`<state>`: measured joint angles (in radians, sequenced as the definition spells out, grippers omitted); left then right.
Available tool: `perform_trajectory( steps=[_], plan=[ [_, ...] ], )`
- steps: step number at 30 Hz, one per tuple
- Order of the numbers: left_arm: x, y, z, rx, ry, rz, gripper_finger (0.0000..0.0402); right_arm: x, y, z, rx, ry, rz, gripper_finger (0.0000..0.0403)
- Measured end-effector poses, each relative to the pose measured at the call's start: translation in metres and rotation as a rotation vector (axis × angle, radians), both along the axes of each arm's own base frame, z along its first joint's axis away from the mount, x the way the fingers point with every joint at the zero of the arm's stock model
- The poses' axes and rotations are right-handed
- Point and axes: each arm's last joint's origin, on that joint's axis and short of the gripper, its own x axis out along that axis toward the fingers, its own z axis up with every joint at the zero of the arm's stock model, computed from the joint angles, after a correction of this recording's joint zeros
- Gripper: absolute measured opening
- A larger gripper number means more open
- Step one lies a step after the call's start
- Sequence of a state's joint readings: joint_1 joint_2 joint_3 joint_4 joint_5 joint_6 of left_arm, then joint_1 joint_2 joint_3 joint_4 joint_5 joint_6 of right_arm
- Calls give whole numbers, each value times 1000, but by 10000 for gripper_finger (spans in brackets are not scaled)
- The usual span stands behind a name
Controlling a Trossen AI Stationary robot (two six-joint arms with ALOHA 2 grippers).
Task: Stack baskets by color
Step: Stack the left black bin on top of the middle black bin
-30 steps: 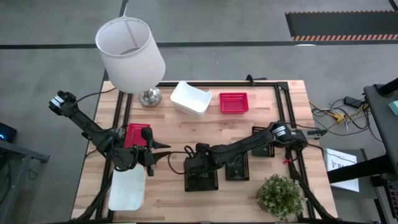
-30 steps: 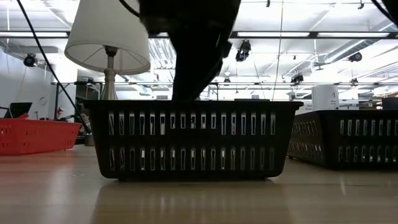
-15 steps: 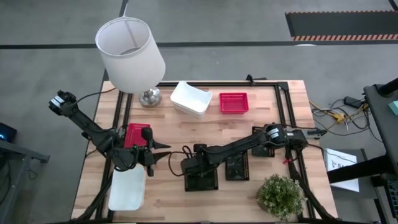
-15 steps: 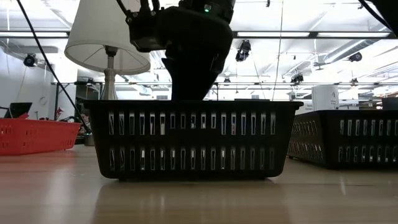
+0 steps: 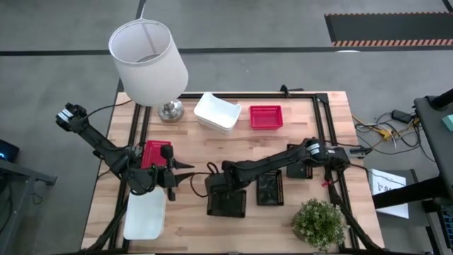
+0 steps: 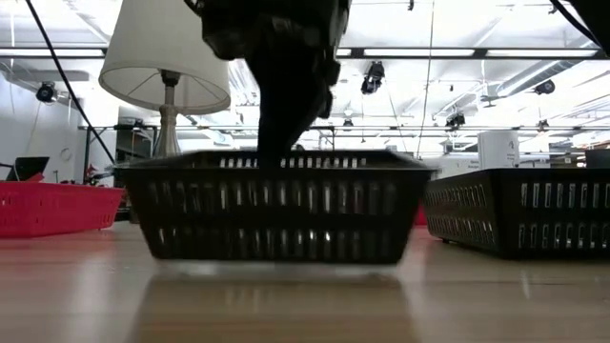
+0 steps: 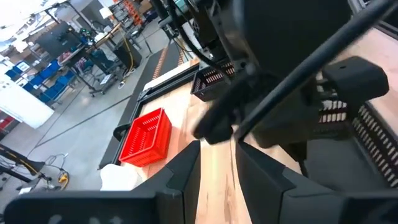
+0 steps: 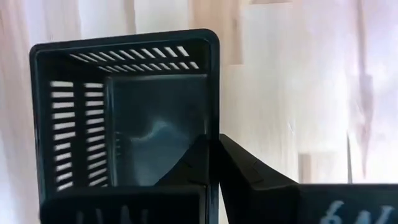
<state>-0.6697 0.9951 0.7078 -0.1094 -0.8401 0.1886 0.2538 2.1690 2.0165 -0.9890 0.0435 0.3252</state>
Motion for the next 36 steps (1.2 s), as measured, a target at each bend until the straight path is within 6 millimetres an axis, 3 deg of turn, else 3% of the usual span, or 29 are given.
perform_trajectory(
  steps=[8, 18, 26, 36],
  plan=[
    [0, 1, 0, 9, -9, 34, 88, -15, -10, 36, 97, 53, -364, 9],
    [0, 0, 0, 9, -9, 33, 88, -71, -11, 97, 91, -46, -663, 9],
    [0, 0, 0, 6, -13, 33, 88, -120, -15, 90, 136, -18, -935, 9],
    [1, 0, 0, 4, -16, 34, 88, -192, 3, 70, 219, -18, -1243, 10]
  ],
)
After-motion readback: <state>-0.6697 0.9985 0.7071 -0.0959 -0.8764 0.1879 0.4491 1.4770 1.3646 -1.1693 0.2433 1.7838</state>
